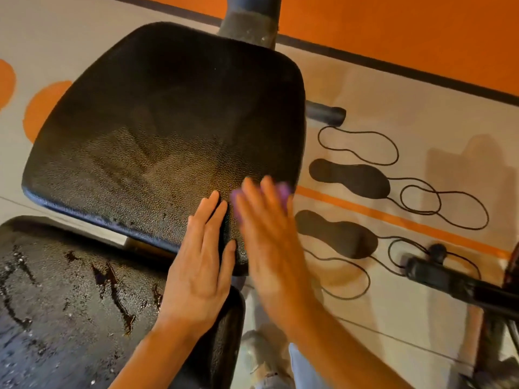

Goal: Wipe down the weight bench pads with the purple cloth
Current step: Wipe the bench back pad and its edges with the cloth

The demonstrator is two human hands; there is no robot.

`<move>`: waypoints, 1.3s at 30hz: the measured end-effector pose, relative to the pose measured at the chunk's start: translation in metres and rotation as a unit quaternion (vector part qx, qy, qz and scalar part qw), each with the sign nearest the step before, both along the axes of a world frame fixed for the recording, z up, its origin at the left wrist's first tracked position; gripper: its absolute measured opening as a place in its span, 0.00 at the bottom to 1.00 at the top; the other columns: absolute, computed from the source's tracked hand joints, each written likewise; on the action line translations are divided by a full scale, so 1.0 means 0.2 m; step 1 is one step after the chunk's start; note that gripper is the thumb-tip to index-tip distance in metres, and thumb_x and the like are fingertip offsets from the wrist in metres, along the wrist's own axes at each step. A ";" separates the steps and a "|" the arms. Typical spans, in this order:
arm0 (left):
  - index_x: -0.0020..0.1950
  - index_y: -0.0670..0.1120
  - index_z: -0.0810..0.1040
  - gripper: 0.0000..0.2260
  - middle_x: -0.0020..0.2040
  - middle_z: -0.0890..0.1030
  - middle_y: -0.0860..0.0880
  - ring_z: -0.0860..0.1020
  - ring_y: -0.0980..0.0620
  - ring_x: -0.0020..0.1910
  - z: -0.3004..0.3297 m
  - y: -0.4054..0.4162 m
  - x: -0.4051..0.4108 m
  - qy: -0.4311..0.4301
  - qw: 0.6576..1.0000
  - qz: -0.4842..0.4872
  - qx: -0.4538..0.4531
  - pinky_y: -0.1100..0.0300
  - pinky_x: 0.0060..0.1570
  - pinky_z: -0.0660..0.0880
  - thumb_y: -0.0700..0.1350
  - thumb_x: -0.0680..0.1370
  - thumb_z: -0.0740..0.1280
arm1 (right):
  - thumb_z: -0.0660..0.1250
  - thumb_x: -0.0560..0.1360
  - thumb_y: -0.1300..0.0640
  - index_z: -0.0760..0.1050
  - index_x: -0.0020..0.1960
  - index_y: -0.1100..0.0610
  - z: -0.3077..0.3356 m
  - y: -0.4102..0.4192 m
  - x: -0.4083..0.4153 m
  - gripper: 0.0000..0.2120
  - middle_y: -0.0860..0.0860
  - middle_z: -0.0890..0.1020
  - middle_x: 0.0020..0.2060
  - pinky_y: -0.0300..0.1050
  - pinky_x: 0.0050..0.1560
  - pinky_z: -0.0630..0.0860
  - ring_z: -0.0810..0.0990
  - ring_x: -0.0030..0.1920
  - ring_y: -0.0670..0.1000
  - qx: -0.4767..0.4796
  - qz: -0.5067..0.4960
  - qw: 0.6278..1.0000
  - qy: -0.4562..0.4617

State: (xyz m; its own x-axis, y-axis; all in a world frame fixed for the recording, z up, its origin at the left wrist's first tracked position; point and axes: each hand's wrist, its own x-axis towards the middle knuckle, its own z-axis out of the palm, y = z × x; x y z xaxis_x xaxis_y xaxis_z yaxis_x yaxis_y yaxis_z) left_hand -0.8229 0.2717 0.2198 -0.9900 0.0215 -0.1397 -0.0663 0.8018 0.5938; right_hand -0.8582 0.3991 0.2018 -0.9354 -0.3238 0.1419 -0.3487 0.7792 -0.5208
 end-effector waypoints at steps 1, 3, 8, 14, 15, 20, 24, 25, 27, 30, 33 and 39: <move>0.79 0.48 0.56 0.25 0.79 0.53 0.56 0.51 0.57 0.79 0.00 0.00 0.00 0.001 1.000 0.001 0.002 0.44 0.74 0.62 0.49 0.82 0.54 | 0.56 0.78 0.59 0.61 0.74 0.59 -0.02 0.01 0.06 0.24 0.57 0.66 0.73 0.57 0.75 0.52 0.58 0.75 0.58 0.024 0.033 0.999 0.017; 0.79 0.48 0.56 0.25 0.79 0.53 0.56 0.51 0.58 0.79 0.00 0.01 0.00 0.005 1.000 -0.001 0.000 0.44 0.75 0.61 0.48 0.82 0.55 | 0.56 0.77 0.58 0.67 0.70 0.60 -0.06 0.01 -0.06 0.22 0.59 0.71 0.69 0.57 0.73 0.52 0.65 0.72 0.60 0.012 0.033 0.999 0.037; 0.78 0.45 0.57 0.24 0.79 0.54 0.53 0.51 0.56 0.79 0.00 0.00 0.00 0.014 1.000 -0.012 -0.017 0.46 0.75 0.60 0.48 0.83 0.54 | 0.51 0.81 0.54 0.64 0.73 0.60 -0.04 -0.02 -0.36 0.22 0.60 0.63 0.74 0.44 0.75 0.36 0.55 0.76 0.61 -0.091 -0.066 0.992 -0.051; 0.78 0.43 0.59 0.24 0.79 0.57 0.50 0.53 0.54 0.79 0.04 -0.01 0.00 0.031 0.997 -0.058 -0.033 0.48 0.76 0.58 0.47 0.82 0.56 | 0.54 0.82 0.60 0.64 0.73 0.58 0.01 0.02 0.02 0.19 0.48 0.70 0.71 0.35 0.65 0.70 0.70 0.67 0.36 -0.532 -0.269 0.788 -0.152; 0.78 0.44 0.59 0.23 0.79 0.58 0.51 0.53 0.55 0.79 0.04 -0.01 0.00 0.034 0.997 -0.069 -0.029 0.49 0.76 0.58 0.46 0.82 0.56 | 0.54 0.82 0.60 0.65 0.73 0.57 -0.02 -0.01 0.09 0.19 0.46 0.71 0.70 0.35 0.67 0.68 0.68 0.69 0.37 -0.569 -0.298 0.748 -0.169; 0.77 0.48 0.60 0.21 0.78 0.57 0.55 0.57 0.62 0.77 0.03 0.00 0.01 0.032 0.994 -0.099 -0.025 0.72 0.72 0.56 0.47 0.83 0.54 | 0.57 0.81 0.59 0.66 0.72 0.58 -0.09 -0.26 0.32 0.19 0.45 0.71 0.70 0.38 0.68 0.67 0.67 0.70 0.39 -0.569 -0.379 0.720 -0.120; 0.78 0.49 0.60 0.23 0.78 0.57 0.57 0.57 0.60 0.77 0.02 -0.02 0.00 0.030 0.994 -0.101 -0.025 0.70 0.73 0.56 0.50 0.82 0.53 | 0.57 0.78 0.63 0.64 0.70 0.61 -0.11 -0.32 0.27 0.19 0.47 0.69 0.68 0.27 0.64 0.66 0.63 0.66 0.27 -0.516 -0.406 0.751 -0.071; 0.78 0.49 0.59 0.23 0.78 0.57 0.57 0.56 0.59 0.78 0.02 -0.01 0.00 0.033 0.994 -0.101 -0.027 0.69 0.73 0.56 0.50 0.82 0.53 | 0.57 0.80 0.60 0.63 0.71 0.56 -0.09 -0.26 0.20 0.19 0.41 0.70 0.67 0.26 0.61 0.68 0.67 0.63 0.26 -0.536 -0.388 0.744 -0.090; 0.78 0.49 0.59 0.22 0.78 0.56 0.57 0.55 0.60 0.78 0.01 0.00 0.01 0.037 0.994 -0.100 -0.033 0.69 0.74 0.54 0.48 0.83 0.53 | 0.56 0.82 0.58 0.65 0.72 0.52 -0.09 -0.14 0.05 0.18 0.35 0.75 0.58 0.23 0.48 0.70 0.74 0.49 0.25 -0.592 -0.362 0.706 -0.136; 0.78 0.48 0.59 0.22 0.78 0.57 0.56 0.55 0.62 0.77 0.00 0.01 0.02 0.040 0.994 -0.095 -0.035 0.70 0.73 0.54 0.45 0.83 0.53 | 0.55 0.82 0.54 0.64 0.73 0.49 -0.09 -0.10 0.02 0.19 0.41 0.78 0.60 0.29 0.52 0.73 0.76 0.51 0.32 -0.607 -0.352 0.699 -0.139; 0.78 0.50 0.59 0.22 0.78 0.56 0.57 0.55 0.64 0.77 0.00 0.01 0.02 0.028 0.996 -0.085 -0.008 0.70 0.73 0.54 0.44 0.83 0.53 | 0.57 0.81 0.57 0.63 0.73 0.60 -0.06 -0.25 0.30 0.21 0.43 0.63 0.74 0.32 0.68 0.65 0.63 0.73 0.39 -0.571 -0.291 0.762 -0.092; 0.77 0.49 0.60 0.22 0.78 0.58 0.57 0.55 0.63 0.77 0.01 0.02 0.02 0.028 0.997 -0.073 -0.002 0.68 0.74 0.54 0.44 0.82 0.55 | 0.56 0.82 0.57 0.64 0.73 0.56 -0.11 -0.15 0.09 0.20 0.47 0.61 0.75 0.49 0.66 0.72 0.69 0.70 0.48 -0.540 -0.242 0.804 -0.064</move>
State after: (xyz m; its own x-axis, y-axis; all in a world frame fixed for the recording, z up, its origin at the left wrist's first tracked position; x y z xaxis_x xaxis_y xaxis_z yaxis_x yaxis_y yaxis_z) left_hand -0.8195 0.2749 0.2214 -0.9825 0.1654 -0.0856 0.0838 0.8030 0.5900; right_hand -0.8400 0.3698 0.1799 -0.9444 0.3287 -0.0117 -0.0304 -0.1226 -0.9920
